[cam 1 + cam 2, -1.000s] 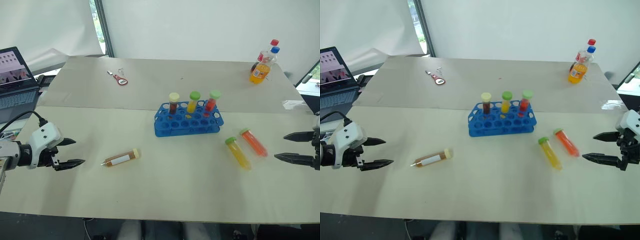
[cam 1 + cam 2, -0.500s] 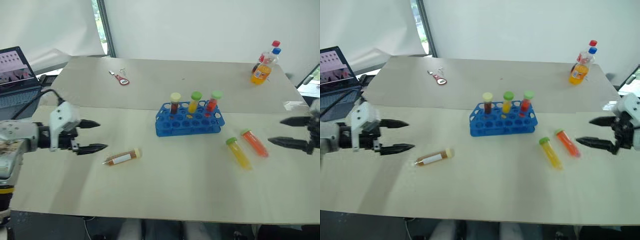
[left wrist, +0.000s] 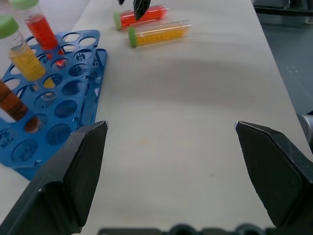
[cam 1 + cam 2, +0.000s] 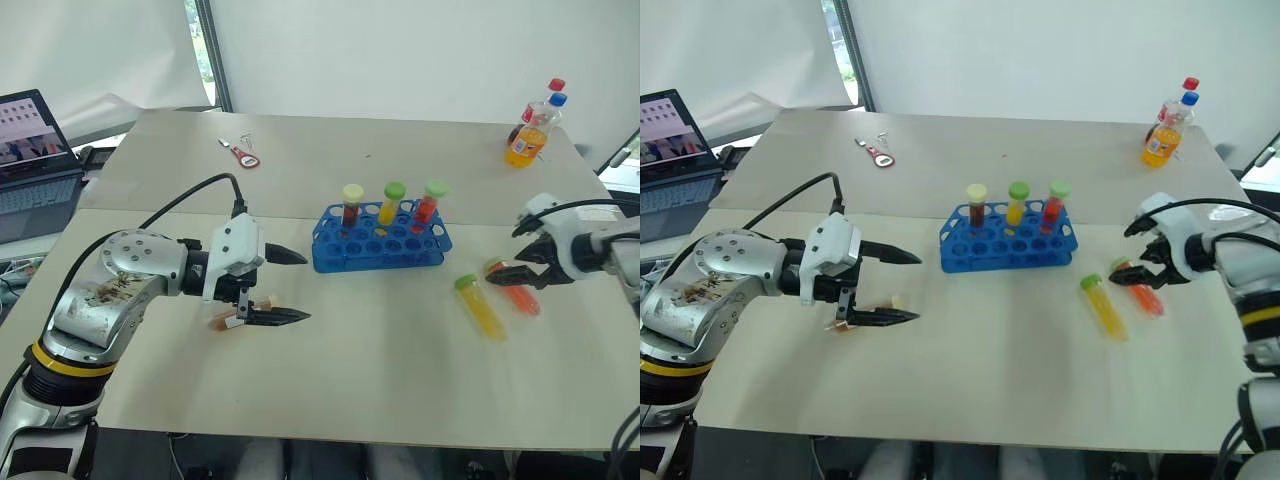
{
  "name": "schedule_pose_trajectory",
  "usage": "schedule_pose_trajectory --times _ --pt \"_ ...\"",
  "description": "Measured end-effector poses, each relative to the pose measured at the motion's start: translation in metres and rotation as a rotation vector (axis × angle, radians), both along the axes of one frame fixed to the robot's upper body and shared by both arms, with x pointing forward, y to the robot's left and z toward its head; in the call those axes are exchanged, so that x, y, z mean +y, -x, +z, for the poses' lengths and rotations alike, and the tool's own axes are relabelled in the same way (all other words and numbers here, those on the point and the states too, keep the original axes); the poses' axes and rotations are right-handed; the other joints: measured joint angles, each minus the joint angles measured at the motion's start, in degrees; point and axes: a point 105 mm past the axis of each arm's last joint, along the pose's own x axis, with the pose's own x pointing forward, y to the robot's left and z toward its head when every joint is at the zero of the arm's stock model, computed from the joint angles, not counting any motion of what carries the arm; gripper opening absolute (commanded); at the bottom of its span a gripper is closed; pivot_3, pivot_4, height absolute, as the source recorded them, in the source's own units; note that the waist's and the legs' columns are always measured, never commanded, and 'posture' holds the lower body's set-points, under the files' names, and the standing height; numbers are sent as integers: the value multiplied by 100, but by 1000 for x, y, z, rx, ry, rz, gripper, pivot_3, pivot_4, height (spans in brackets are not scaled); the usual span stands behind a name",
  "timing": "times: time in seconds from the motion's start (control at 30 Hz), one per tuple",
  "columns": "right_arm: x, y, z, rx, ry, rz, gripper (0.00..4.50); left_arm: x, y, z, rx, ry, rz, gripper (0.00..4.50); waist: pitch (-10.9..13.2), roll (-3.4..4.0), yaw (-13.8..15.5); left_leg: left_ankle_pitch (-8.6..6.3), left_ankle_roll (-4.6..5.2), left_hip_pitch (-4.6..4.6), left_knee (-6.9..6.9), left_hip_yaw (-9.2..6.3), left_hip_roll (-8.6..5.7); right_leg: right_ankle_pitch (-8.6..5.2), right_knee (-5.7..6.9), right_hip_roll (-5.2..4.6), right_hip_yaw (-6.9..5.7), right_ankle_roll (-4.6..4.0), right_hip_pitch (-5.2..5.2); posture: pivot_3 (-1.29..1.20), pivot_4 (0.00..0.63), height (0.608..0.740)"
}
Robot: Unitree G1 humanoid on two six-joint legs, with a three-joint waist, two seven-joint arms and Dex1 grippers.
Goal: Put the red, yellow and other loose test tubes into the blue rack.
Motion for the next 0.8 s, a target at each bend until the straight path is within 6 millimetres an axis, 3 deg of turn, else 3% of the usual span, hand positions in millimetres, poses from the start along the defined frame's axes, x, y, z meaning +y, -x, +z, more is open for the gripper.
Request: schedule_pose_trajectory --times 0.27,0.37,0.6,0.8 --pt "-14 -8 -19 110 57 -24 4500 -17 0 -6 -27 14 -39 4444 0 0 -16 1 -2 0 1 0 1 0 0 1 0 0 -3 0 150 715" --pt "-20 -7 -19 126 53 -38 3667 -18 -1 -6 -38 18 -28 4500 0 1 -15 1 -2 0 1 0 1 0 1 1 0 0 -3 0 150 715" --pt "-22 -8 -19 120 6 -70 1224 -23 -1 -11 -37 26 -26 4500 0 1 -18 2 -3 1 1 0 1 0 3 1 0 0 -3 0 150 715" --pt "-23 -7 -19 120 -1 -73 1050 -21 -4 -13 -51 16 -25 4500 0 1 -17 3 -4 1 2 0 1 0 4 1 1 0 -3 0 150 715"
